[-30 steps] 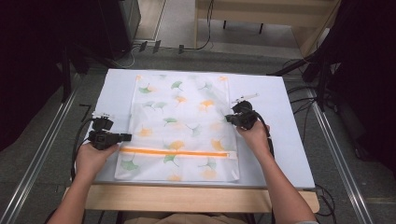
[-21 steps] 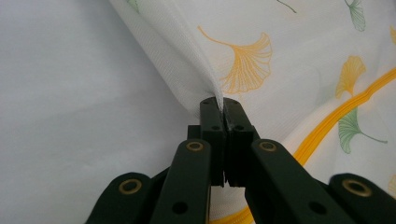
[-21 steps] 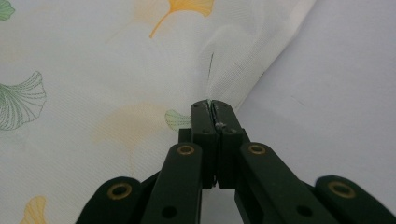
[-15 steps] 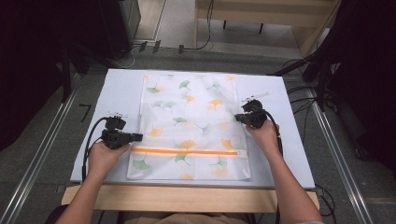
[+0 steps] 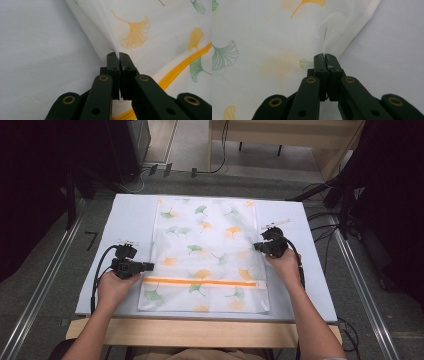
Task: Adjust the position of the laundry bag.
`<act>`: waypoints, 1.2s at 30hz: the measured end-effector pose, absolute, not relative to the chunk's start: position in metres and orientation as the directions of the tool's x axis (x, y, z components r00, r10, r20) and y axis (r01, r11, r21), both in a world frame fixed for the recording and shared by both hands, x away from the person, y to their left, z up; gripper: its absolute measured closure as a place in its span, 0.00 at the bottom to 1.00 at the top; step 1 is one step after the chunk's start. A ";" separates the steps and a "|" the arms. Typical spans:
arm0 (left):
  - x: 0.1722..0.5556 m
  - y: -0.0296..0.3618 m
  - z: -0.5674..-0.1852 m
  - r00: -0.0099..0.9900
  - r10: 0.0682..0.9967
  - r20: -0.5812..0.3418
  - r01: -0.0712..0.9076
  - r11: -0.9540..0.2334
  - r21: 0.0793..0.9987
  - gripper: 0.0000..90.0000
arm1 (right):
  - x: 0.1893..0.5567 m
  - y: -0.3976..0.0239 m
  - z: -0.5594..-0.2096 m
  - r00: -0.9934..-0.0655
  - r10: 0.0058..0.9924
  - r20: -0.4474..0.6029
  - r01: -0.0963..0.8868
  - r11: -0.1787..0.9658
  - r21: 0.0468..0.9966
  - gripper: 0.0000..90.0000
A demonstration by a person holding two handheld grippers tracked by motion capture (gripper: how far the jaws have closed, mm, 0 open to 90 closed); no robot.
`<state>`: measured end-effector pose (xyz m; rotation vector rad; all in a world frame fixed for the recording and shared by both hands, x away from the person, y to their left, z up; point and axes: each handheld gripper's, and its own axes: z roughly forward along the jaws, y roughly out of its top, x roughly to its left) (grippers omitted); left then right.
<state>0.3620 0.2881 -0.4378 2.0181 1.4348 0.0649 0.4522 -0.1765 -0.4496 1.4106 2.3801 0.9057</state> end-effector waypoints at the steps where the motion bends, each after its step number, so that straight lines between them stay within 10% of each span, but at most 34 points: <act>1: 0.362 0.288 -0.438 0.399 0.860 -0.319 0.827 -0.188 0.530 0.99 | 0.452 -0.176 -0.450 -0.510 0.853 0.111 0.711 0.346 0.613 1.00; 14: 0.363 0.296 -0.437 0.376 0.863 -0.339 0.834 -0.155 0.530 0.92 | 0.452 -0.181 -0.451 -0.507 0.854 0.115 0.714 0.342 0.611 0.98; 22: 0.360 0.296 -0.434 0.397 0.866 -0.303 0.811 -0.176 0.559 0.63 | 0.452 -0.188 -0.449 -0.501 0.846 0.181 0.720 0.291 0.630 0.71; 36: 0.354 0.293 -0.420 0.430 0.847 -0.312 0.791 -0.186 0.583 0.53 | 0.430 -0.188 -0.433 -0.545 0.813 0.205 0.699 0.305 0.647 0.66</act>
